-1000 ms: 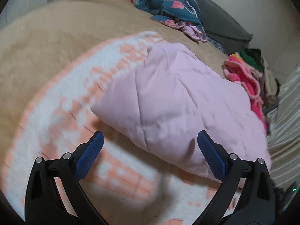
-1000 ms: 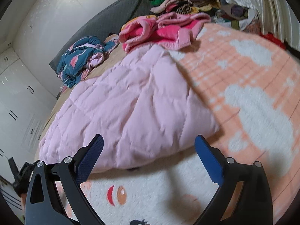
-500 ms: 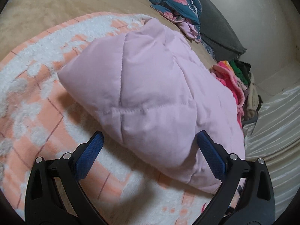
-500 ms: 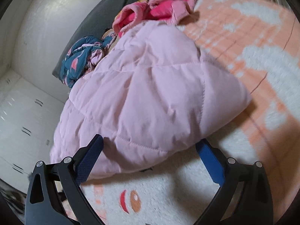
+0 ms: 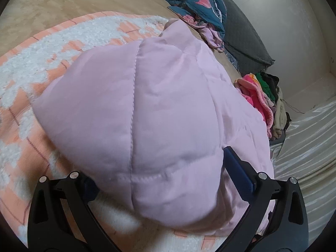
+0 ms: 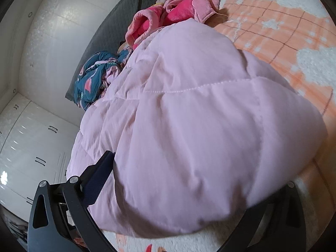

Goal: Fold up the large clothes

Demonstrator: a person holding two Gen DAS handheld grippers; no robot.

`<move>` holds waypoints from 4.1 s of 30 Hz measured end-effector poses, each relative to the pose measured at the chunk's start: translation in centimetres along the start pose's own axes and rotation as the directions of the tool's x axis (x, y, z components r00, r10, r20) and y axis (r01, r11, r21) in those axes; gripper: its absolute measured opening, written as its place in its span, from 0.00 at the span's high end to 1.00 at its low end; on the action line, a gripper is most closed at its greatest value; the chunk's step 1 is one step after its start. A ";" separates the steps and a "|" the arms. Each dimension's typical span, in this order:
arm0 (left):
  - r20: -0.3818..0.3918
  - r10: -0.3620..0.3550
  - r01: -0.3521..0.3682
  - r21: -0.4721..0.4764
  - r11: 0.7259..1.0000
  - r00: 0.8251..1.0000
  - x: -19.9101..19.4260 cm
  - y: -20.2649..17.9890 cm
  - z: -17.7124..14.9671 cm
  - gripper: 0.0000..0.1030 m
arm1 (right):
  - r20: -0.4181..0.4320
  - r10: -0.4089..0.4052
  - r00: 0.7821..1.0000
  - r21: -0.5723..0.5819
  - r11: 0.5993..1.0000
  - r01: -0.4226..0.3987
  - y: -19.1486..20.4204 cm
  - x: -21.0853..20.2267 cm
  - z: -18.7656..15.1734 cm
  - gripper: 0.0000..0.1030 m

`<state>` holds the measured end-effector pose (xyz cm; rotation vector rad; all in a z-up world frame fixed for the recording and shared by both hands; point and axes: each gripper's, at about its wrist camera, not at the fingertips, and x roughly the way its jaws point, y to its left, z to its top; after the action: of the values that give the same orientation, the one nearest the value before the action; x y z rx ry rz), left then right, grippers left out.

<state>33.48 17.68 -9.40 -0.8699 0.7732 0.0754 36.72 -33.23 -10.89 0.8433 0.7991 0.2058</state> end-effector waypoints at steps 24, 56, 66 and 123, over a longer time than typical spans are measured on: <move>0.051 0.039 -0.047 0.174 0.984 0.998 -2.3 -3.5 0.6 0.62 | 0.089 -0.102 0.991 -0.411 0.902 0.130 7.3 -1.9 -0.6 0.63; 0.205 0.089 -0.171 0.429 0.887 0.975 -16.0 -5.0 -7.2 0.69 | 0.153 -0.116 0.981 -0.627 0.757 0.187 10.3 -15.5 -10.7 0.70; 0.200 0.104 -0.188 0.466 0.864 0.974 -17.9 -3.8 -9.8 0.69 | 0.141 -0.141 0.980 -0.614 0.764 0.198 9.5 -17.7 -13.0 0.69; 0.182 0.224 -0.286 0.505 0.814 0.957 -25.1 -1.0 -16.3 0.09 | 0.140 -0.245 0.959 -0.371 0.885 0.280 1.0 -30.9 -14.7 0.04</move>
<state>6.04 11.47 0.86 -0.2282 0.7480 0.1426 5.02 -38.17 0.90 0.3602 0.7478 0.0794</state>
